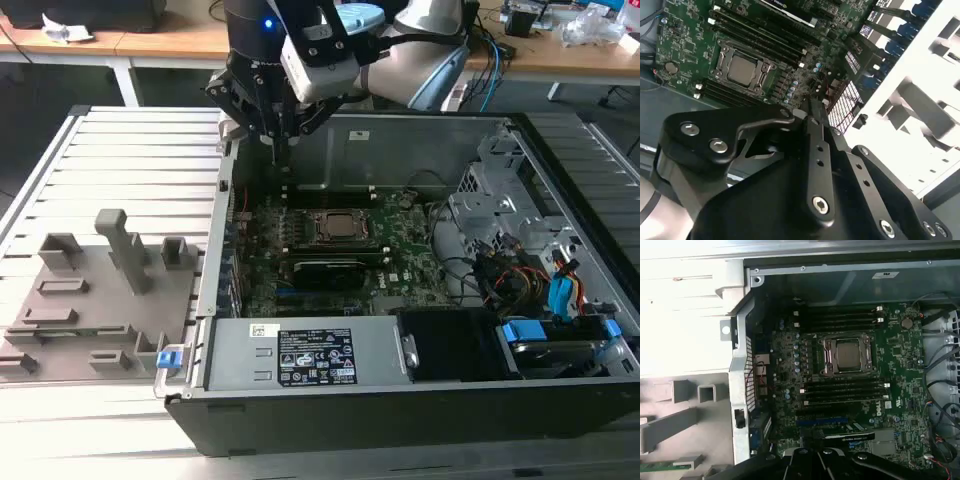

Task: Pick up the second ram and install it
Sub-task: 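Reach for the second ram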

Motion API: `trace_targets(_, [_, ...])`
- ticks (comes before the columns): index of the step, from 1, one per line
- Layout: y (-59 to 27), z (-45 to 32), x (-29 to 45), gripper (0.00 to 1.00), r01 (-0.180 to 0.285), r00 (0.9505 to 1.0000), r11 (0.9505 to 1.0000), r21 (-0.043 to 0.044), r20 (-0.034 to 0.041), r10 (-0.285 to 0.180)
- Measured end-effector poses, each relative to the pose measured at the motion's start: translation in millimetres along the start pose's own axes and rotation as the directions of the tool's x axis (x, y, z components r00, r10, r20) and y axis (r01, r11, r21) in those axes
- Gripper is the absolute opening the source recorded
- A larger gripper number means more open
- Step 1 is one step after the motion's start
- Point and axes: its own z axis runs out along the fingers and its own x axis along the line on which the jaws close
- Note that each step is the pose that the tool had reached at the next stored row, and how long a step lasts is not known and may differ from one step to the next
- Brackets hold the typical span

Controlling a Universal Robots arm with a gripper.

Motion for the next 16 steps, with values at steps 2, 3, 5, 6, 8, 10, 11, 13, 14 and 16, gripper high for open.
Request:
trace_targets(2, [-0.6, -0.3, 8.9, 0.11, 0.0, 1.0, 1.0, 0.0, 0.0, 0.0])
trace_targets(3, [-1.1, -0.4, 14.9, 0.11, 0.0, 1.0, 1.0, 0.0001, 0.0, 0.0])
trace_targets(5, [-1.5, -0.6, 20.4, 0.11, 0.0, 1.0, 1.0, 0.0, 0.0, 0.0])
trace_targets(6, [-1.7, -0.6, 22.7, 0.11, 0.0, 1.0, 1.0, 0.0, 0.0, 0.0])
trace_targets(8, [-2.2, -0.8, 29.1, 0.11, 0.0, 1.0, 1.0, 0.0, 0.0, 0.0])
trace_targets(10, [-2.8, -1.0, 37.7, 0.11, 0.0, 1.0, 1.0, 0.0, 0.0, 0.0])
trace_targets(11, [-3.1, -1.1, 42.1, 0.11, 0.0, 1.0, 1.0, 0.0, 0.0, 0.0])
trace_targets(13, [-3.5, -1.2, 46.4, 0.11, 0.0, 1.0, 1.0, 0.0001, 0.0, 0.0])
trace_targets(14, [-4.0, -1.3, 54.5, 0.11, 0.0, 1.0, 1.0, 0.0, 0.0, 0.0])
trace_targets(16, [-5.2, -1.7, 69.6, 0.11, 0.0, 1.0, 1.0, 0.0, 0.0, 0.0])
